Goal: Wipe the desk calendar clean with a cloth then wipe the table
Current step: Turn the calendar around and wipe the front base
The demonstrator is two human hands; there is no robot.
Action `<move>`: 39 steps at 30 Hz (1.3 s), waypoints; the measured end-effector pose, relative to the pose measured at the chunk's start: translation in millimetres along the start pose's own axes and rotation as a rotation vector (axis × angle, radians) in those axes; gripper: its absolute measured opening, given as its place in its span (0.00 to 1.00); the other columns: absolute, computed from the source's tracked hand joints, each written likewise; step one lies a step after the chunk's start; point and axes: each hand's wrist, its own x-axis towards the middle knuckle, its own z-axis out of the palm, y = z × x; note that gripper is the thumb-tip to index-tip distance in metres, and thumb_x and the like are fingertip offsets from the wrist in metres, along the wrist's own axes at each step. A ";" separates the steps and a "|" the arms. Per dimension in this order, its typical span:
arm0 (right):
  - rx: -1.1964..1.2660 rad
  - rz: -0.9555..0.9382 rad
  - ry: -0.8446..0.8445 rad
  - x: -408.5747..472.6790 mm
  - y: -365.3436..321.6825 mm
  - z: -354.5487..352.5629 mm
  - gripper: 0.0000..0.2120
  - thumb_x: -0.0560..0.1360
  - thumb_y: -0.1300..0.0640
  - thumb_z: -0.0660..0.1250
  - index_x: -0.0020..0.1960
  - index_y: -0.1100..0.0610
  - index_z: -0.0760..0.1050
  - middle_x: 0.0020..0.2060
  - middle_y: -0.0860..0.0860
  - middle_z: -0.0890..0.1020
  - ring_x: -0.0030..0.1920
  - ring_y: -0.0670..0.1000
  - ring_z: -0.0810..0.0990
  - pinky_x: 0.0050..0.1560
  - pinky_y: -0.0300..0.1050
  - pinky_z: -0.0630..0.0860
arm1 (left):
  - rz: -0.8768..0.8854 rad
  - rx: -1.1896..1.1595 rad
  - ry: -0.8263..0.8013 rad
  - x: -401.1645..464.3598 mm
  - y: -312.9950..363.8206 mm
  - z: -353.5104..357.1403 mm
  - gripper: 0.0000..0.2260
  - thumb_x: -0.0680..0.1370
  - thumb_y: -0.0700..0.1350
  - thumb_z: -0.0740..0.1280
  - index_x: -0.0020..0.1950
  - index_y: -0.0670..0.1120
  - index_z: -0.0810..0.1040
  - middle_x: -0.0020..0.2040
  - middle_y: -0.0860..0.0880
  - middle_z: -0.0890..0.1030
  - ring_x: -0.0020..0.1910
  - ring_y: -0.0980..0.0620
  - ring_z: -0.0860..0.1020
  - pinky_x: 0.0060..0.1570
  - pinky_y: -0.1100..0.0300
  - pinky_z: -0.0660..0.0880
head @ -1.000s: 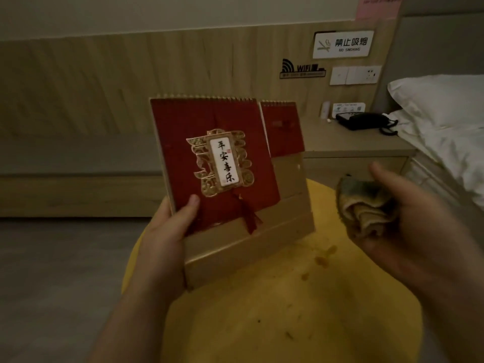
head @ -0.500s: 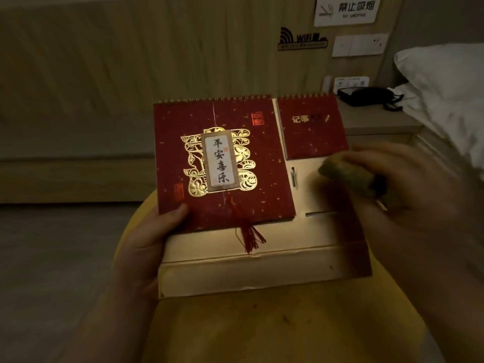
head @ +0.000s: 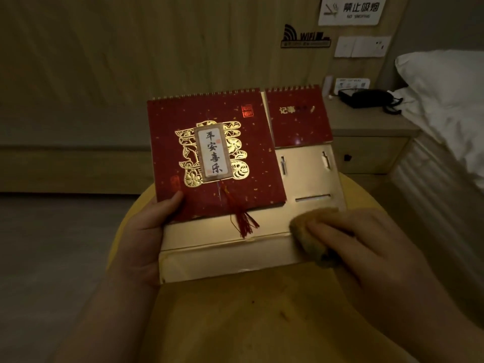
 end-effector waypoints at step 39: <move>0.040 0.133 0.098 72.3 21.0 -4.2 0.17 0.77 0.66 0.63 0.62 0.64 0.84 0.51 0.64 0.82 0.51 0.66 0.80 0.48 0.60 0.78 | -0.028 0.070 -0.072 11.5 -7.5 -8.7 0.14 0.73 0.44 0.70 0.57 0.49 0.89 0.57 0.43 0.88 0.54 0.42 0.87 0.47 0.46 0.84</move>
